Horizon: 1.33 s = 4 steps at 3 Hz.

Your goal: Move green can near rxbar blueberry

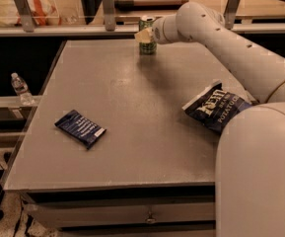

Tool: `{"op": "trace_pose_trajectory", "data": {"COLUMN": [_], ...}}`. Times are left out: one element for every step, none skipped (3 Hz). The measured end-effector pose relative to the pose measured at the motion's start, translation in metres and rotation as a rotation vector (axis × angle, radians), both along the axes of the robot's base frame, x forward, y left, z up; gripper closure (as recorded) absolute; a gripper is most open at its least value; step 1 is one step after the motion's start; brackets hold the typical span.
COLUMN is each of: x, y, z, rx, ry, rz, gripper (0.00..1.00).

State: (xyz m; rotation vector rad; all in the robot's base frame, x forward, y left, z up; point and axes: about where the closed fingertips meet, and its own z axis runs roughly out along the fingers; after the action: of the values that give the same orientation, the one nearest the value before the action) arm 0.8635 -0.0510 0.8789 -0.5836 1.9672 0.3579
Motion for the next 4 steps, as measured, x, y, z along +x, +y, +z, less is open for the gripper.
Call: {"op": "trace_pose_trajectory", "data": {"x": [-0.003, -0.01, -0.02, -0.031], "y": [-0.003, -0.013, -0.031, -0.046], "z": [0.001, 0.012, 0.032, 0.05], "rx": [0.005, -0.003, -0.026, -0.045], "ry": [-0.006, -0.026, -0.064, -0.1], "rz": [0.013, 0.025, 0.023, 0.026], "gripper": [0.84, 1.0, 1.0, 1.0]}}
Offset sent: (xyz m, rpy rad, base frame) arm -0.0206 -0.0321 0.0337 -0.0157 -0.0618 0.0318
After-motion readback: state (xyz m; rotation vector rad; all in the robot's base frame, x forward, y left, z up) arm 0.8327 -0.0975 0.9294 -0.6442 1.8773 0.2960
